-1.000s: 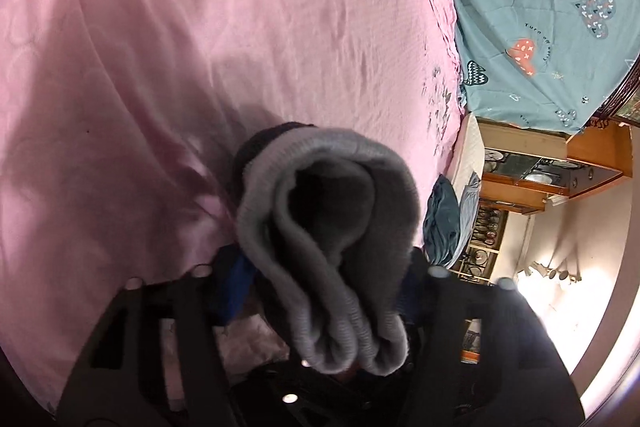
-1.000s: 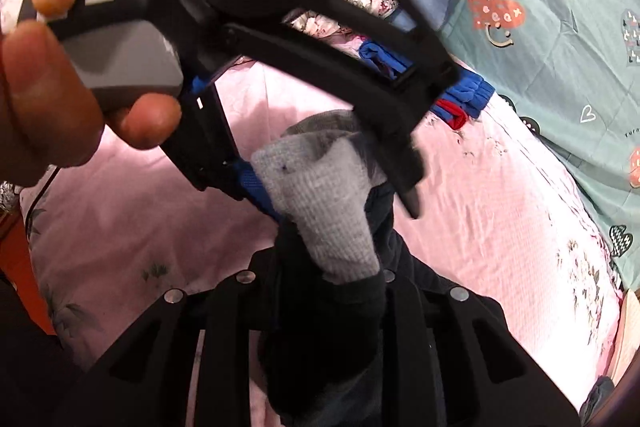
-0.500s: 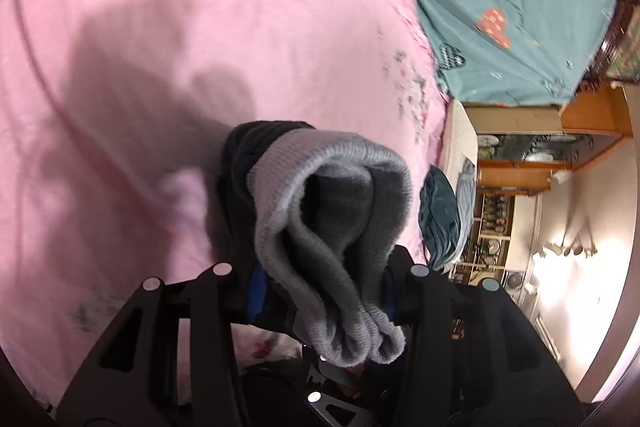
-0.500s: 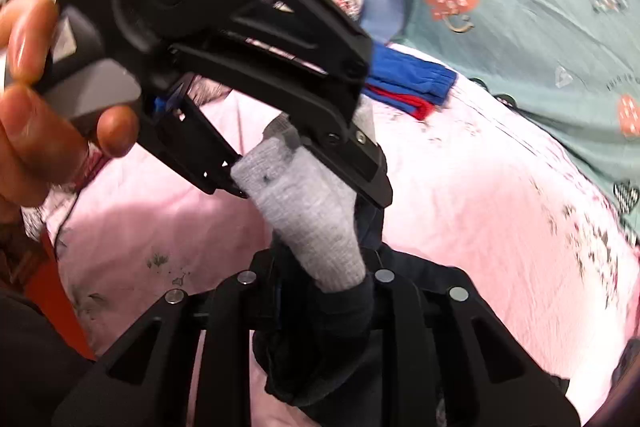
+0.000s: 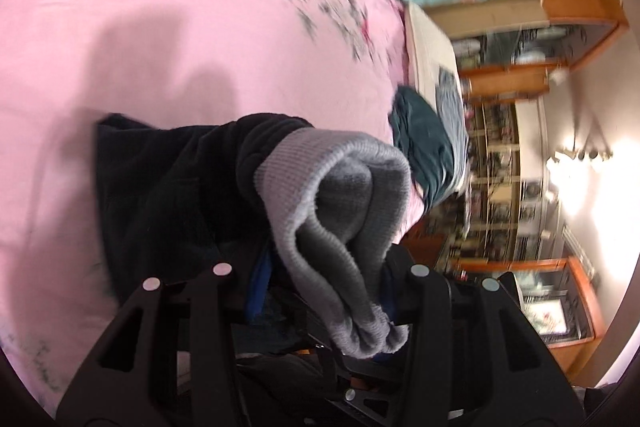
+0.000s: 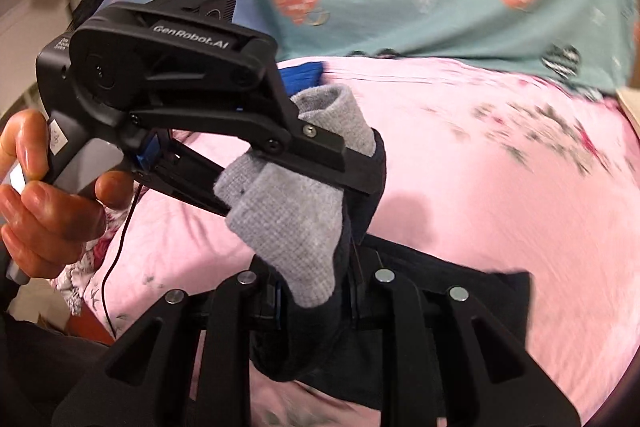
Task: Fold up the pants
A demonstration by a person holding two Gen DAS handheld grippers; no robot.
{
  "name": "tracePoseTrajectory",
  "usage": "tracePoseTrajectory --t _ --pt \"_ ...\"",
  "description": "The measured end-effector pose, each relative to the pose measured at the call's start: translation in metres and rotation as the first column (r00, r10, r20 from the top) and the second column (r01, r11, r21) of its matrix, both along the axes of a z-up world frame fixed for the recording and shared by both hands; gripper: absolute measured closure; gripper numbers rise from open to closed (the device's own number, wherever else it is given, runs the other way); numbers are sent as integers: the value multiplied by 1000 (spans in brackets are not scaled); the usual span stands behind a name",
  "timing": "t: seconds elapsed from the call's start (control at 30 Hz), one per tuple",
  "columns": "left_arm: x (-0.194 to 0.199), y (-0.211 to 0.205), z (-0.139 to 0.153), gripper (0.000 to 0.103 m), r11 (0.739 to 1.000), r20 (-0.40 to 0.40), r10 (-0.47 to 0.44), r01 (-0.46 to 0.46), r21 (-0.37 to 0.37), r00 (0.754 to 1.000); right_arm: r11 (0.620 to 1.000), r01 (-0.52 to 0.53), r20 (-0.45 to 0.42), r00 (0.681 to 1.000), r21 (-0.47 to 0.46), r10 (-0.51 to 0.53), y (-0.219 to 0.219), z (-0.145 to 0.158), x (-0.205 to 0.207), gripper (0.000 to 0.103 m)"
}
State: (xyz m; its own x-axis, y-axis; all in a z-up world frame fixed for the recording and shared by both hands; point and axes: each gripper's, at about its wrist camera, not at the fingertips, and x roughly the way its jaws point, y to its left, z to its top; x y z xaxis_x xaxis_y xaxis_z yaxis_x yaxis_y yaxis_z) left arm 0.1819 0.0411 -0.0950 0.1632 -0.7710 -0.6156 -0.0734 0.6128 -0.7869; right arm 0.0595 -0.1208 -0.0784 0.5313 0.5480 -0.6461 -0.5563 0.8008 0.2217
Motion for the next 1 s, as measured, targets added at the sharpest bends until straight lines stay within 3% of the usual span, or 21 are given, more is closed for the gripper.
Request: tracePoseTrajectory --t 0.23,0.53,0.67,0.7,0.87,1.0 --pt "24 -87 -20 58 990 -60 -114 118 81 992 985 146 -123 983 90 -134 -76 -26 7 80" --pt "41 -150 -66 55 945 -164 -167 205 254 972 948 234 -349 925 216 -149 -125 -88 21 80" --pt "42 -159 -71 36 932 -190 -178 227 282 966 924 278 -452 881 263 -137 -140 -112 30 75" --pt "41 -161 -69 31 929 -193 -192 242 281 962 920 286 -472 871 266 -135 -144 -116 32 67" --pt "43 -146 -48 30 922 -158 -210 249 296 965 929 265 -462 879 257 -123 -154 -103 26 50" --pt "39 -101 -28 29 922 -79 -163 180 343 984 959 241 -416 895 148 -160 -165 -84 22 49"
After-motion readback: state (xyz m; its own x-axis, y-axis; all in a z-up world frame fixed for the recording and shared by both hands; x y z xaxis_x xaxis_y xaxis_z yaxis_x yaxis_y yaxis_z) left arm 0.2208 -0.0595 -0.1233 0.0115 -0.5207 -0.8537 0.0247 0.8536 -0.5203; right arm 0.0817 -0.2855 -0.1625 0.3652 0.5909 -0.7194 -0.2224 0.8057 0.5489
